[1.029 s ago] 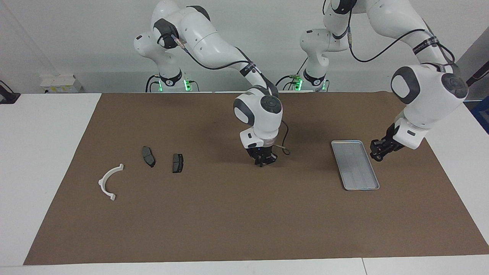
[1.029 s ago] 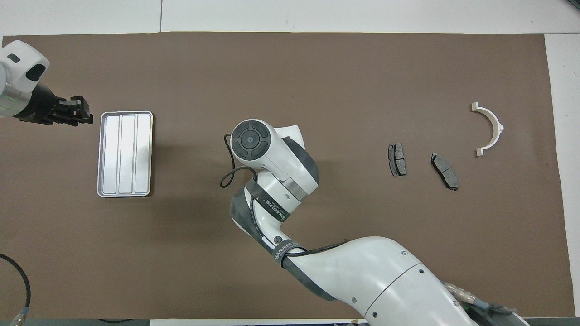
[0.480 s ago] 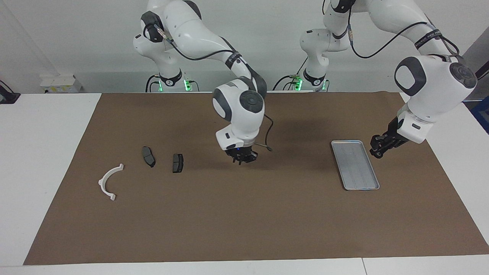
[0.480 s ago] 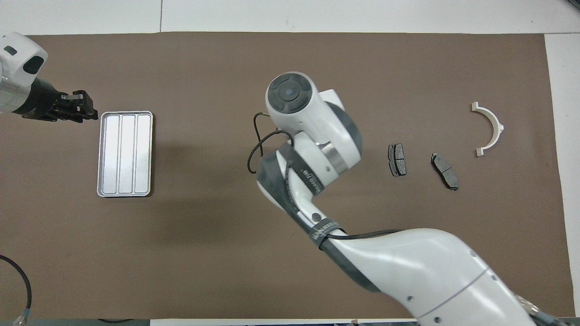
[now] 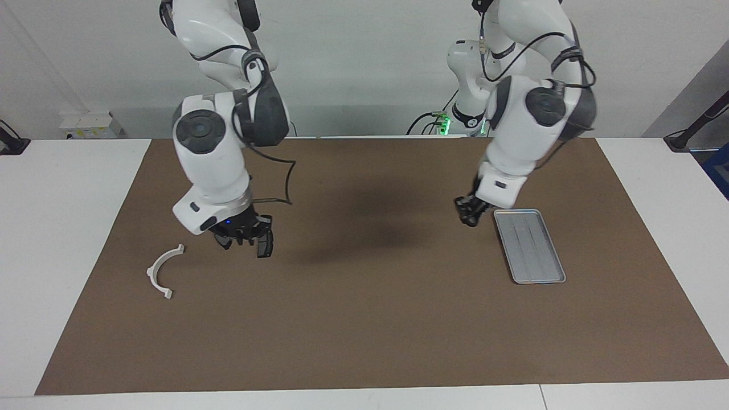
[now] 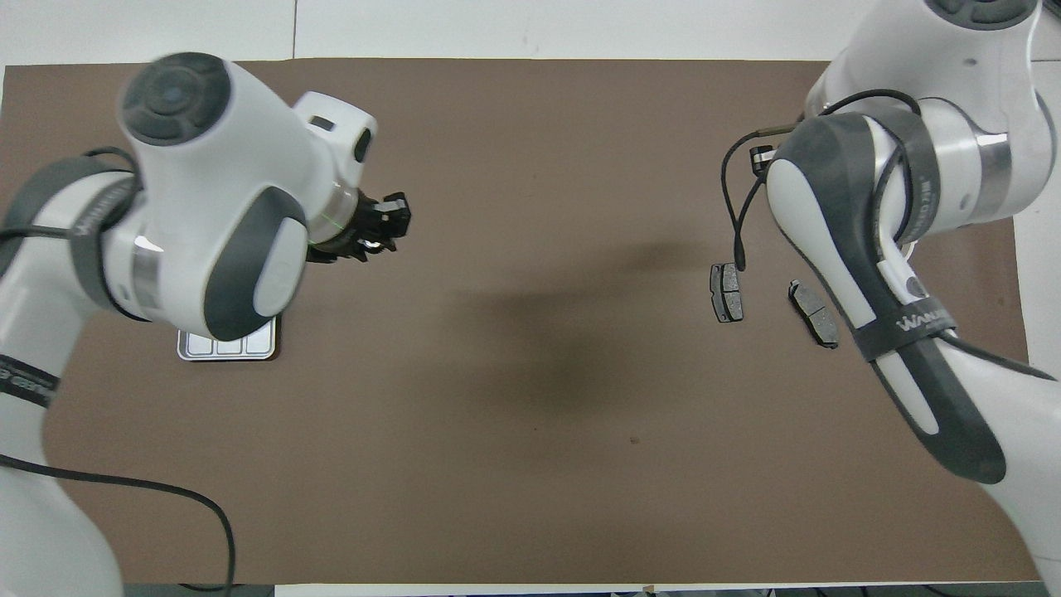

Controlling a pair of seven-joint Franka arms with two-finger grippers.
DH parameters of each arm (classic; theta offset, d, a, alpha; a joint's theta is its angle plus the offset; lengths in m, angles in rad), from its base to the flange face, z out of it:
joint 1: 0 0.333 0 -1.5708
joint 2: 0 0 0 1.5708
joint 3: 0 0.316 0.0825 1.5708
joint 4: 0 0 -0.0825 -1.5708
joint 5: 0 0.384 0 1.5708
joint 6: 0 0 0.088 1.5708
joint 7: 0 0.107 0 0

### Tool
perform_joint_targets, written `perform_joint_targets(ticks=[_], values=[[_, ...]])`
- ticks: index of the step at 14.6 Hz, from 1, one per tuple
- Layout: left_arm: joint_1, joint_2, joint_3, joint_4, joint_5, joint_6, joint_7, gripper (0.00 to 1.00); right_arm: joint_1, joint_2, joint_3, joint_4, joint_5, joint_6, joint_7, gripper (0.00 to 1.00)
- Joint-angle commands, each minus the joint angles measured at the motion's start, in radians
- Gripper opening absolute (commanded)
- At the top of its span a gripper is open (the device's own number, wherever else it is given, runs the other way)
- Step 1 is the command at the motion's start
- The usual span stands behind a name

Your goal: Place bearing gear from tray to pile

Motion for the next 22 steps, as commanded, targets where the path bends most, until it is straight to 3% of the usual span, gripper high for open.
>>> perform_joint_targets(ticks=[1, 4, 9, 15, 19, 20, 22], values=[[-0.120, -0.051, 0.022, -0.126, 0.019, 0.123, -0.138, 0.00, -0.073, 0.003, 0.013, -0.103, 0.010, 0.157, -0.175, 0.00], [-0.198, -0.042, 0.023, -0.229, 0.022, 0.242, -0.214, 0.00, -0.115, 0.014, 0.011, -0.230, 0.010, 0.370, -0.209, 0.00], [-0.256, 0.035, 0.022, -0.287, 0.092, 0.361, -0.327, 0.00, -0.156, 0.121, 0.011, -0.238, 0.008, 0.516, -0.217, 0.00], [-0.298, 0.085, 0.023, -0.290, 0.100, 0.410, -0.366, 0.00, -0.155, 0.184, 0.011, -0.238, 0.002, 0.633, -0.216, 0.00], [-0.298, 0.101, 0.023, -0.323, 0.102, 0.458, -0.367, 0.00, -0.153, 0.185, 0.011, -0.238, 0.002, 0.632, -0.212, 0.00], [-0.300, 0.107, 0.023, -0.324, 0.102, 0.467, -0.367, 0.00, -0.153, 0.185, 0.010, -0.238, 0.004, 0.624, -0.211, 0.15], [-0.300, 0.111, 0.023, -0.324, 0.102, 0.470, -0.367, 0.00, -0.151, 0.182, 0.010, -0.238, 0.002, 0.617, -0.208, 0.99]])
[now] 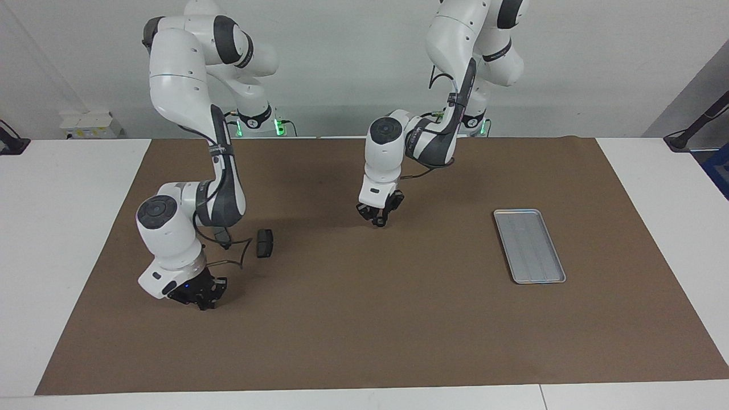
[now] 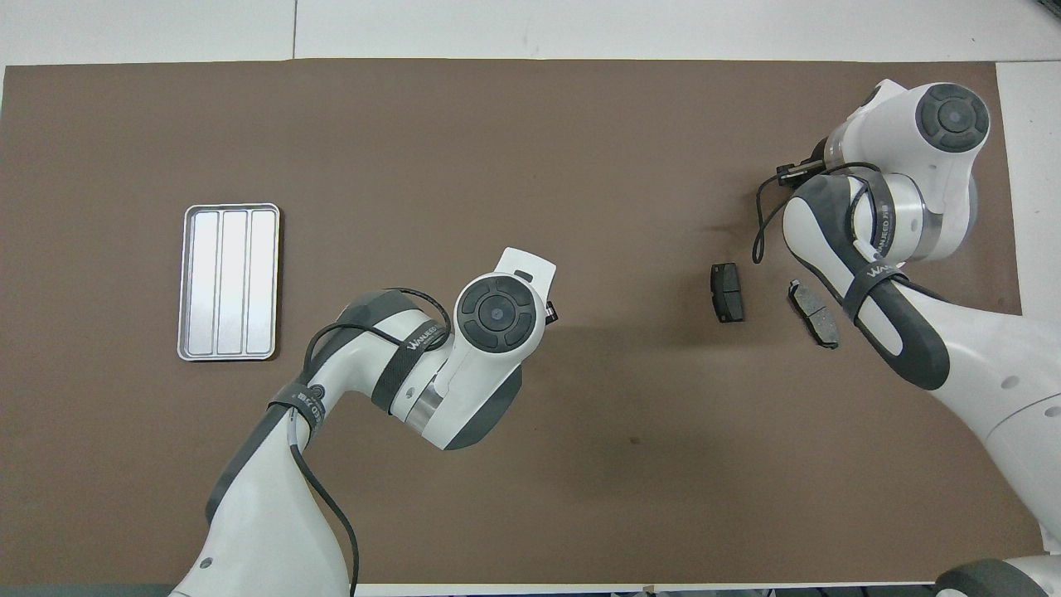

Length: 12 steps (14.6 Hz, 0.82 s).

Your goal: Place bearing gear from tray to pile

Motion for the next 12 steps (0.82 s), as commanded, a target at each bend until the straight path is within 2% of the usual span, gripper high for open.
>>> perform_joint_targets(ticks=[1, 5, 10, 11, 12], values=[[-0.022, -0.003, 0.019, -0.021, 0.025, 0.032, -0.025, 0.00, -0.008, -0.012, 0.008, -0.007, 0.002, -0.021, -0.020, 1.00], [-0.034, -0.006, 0.019, -0.064, 0.025, 0.080, -0.025, 0.00, 0.005, -0.105, 0.006, -0.001, -0.007, -0.172, -0.020, 1.00], [-0.024, -0.006, 0.020, -0.062, 0.025, 0.097, -0.018, 0.00, 0.045, -0.268, 0.009, 0.002, -0.017, -0.401, 0.004, 1.00], [-0.018, -0.006, 0.019, -0.052, 0.025, 0.085, -0.010, 0.70, 0.060, -0.296, 0.011, 0.002, -0.017, -0.442, 0.039, 1.00], [-0.018, -0.017, 0.028, -0.041, 0.025, 0.069, 0.001, 1.00, 0.078, -0.323, 0.011, 0.002, -0.017, -0.479, 0.076, 1.00]])
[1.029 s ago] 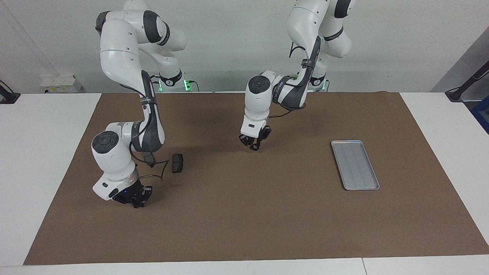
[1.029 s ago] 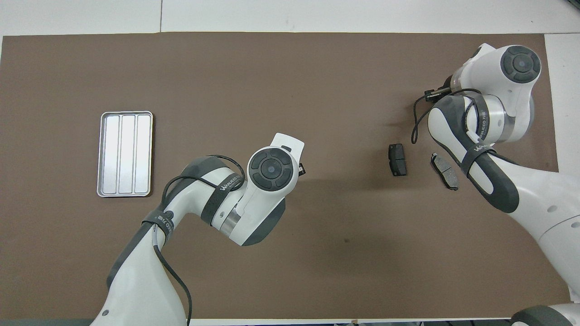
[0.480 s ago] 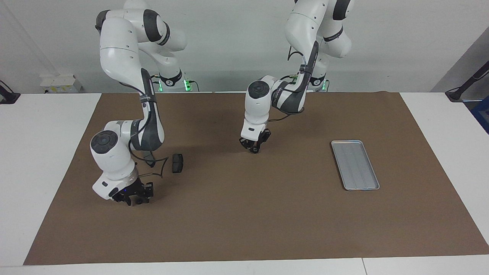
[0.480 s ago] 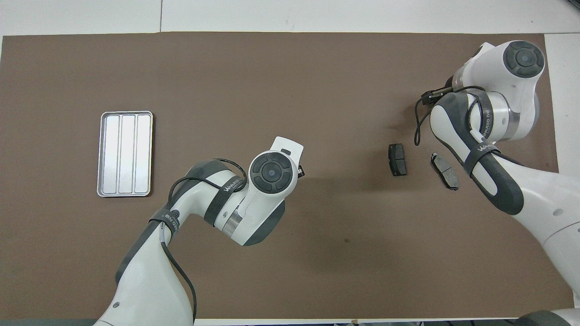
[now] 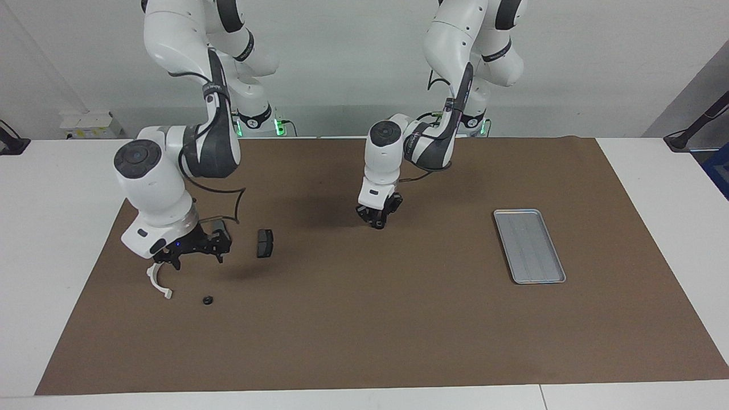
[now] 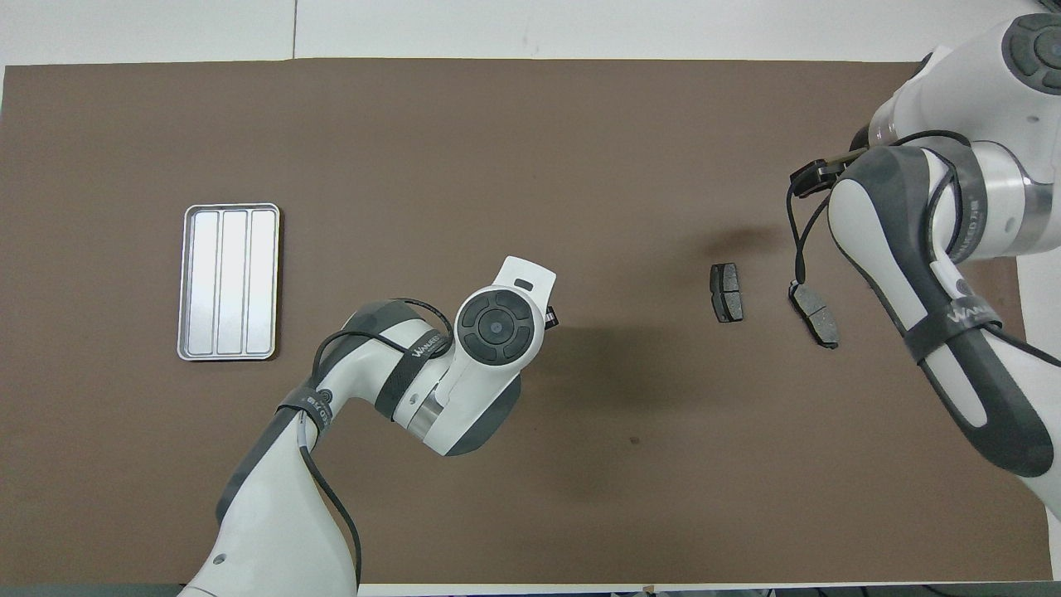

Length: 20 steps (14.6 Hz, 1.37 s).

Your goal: Place bearing gear from tray to pile

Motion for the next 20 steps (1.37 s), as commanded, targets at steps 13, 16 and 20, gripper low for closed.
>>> perform_joint_targets(ticks=[13, 16, 20], values=[[0.594, -0.270, 0.065, 0.454, 0.073, -0.647, 0.861, 1.00, 0.522, -0.020, 0.010, -0.009, 0.042, -0.011, 1.167, 1.00], [0.657, -0.298, 0.062, 0.508, 0.061, -0.826, 1.025, 1.00, 0.565, 0.032, 0.012, -0.009, 0.042, 0.033, 1.202, 1.00], [0.656, -0.341, 0.059, 0.416, 0.058, -0.813, 1.036, 1.00, 0.641, 0.147, 0.010, -0.012, 0.004, 0.148, 1.299, 1.00]])
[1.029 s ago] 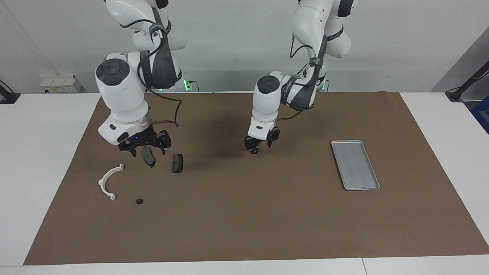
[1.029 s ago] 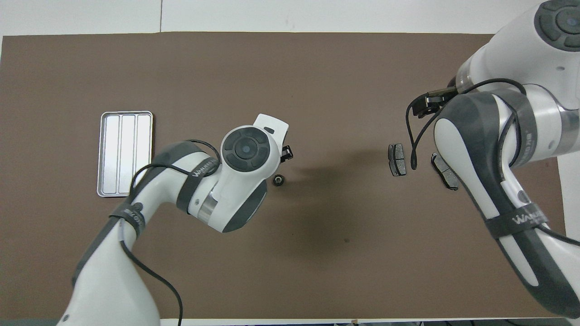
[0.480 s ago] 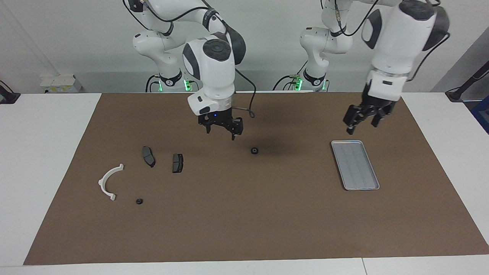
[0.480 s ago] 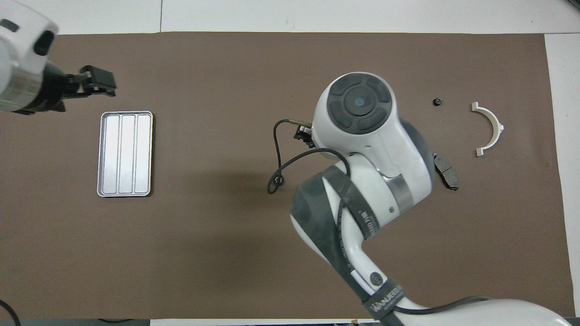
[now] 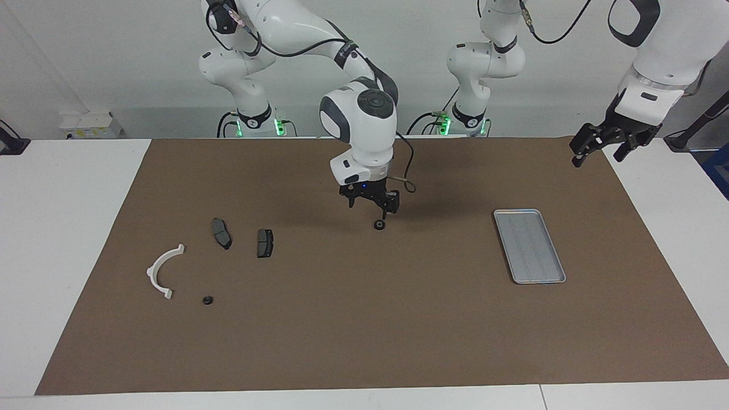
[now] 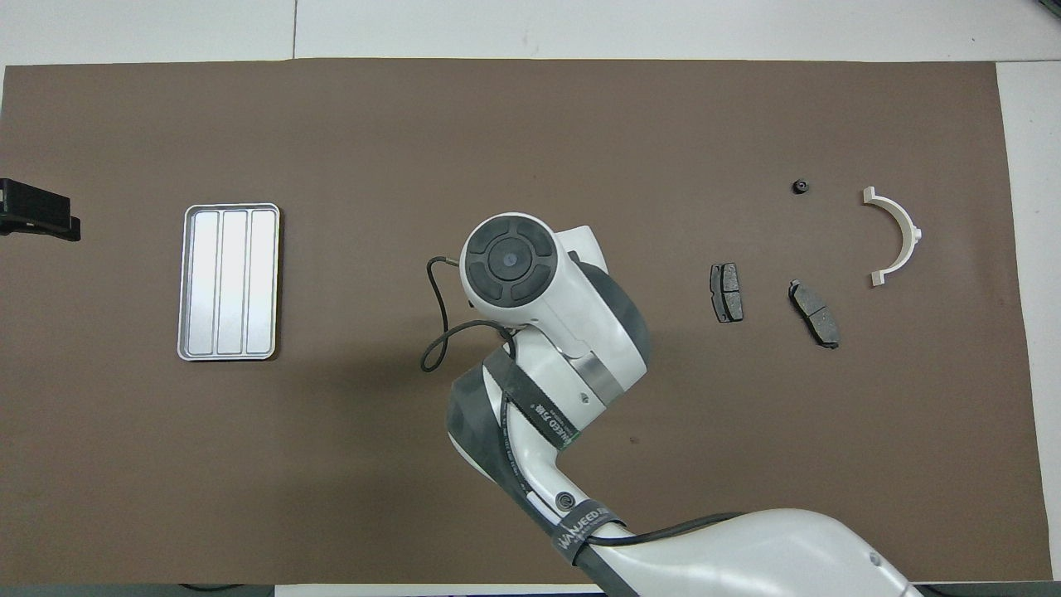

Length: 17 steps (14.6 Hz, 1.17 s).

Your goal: Place bearing gear from tray to pile

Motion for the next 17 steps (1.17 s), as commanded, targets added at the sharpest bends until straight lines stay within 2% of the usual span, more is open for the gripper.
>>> perform_joint_targets(ticks=[1, 4, 6, 10, 14, 17], values=[[-0.005, -0.010, -0.009, -0.050, 0.007, -0.008, 0.014, 1.00, 0.023, 0.065, -0.005, -0.004, -0.018, 0.080, 0.038, 1.00], [-0.010, -0.007, -0.010, -0.064, 0.007, -0.052, 0.014, 1.00, 0.021, 0.103, -0.005, -0.018, -0.018, 0.129, 0.038, 1.00], [-0.012, -0.033, -0.012, -0.125, 0.009, -0.048, 0.019, 0.99, 0.017, 0.099, -0.005, -0.074, -0.018, 0.189, 0.034, 1.00], [-0.018, -0.084, -0.015, -0.214, 0.007, -0.019, 0.010, 0.99, 0.020, 0.093, -0.004, -0.092, -0.012, 0.189, 0.034, 1.00], [-0.018, -0.084, -0.020, -0.219, 0.007, 0.011, 0.010, 1.00, 0.018, 0.090, 0.010, -0.095, 0.015, 0.154, 0.029, 1.00], [-0.018, -0.084, -0.021, -0.217, 0.007, 0.006, 0.011, 1.00, 0.018, 0.087, 0.010, -0.098, 0.038, 0.149, 0.029, 0.96]])
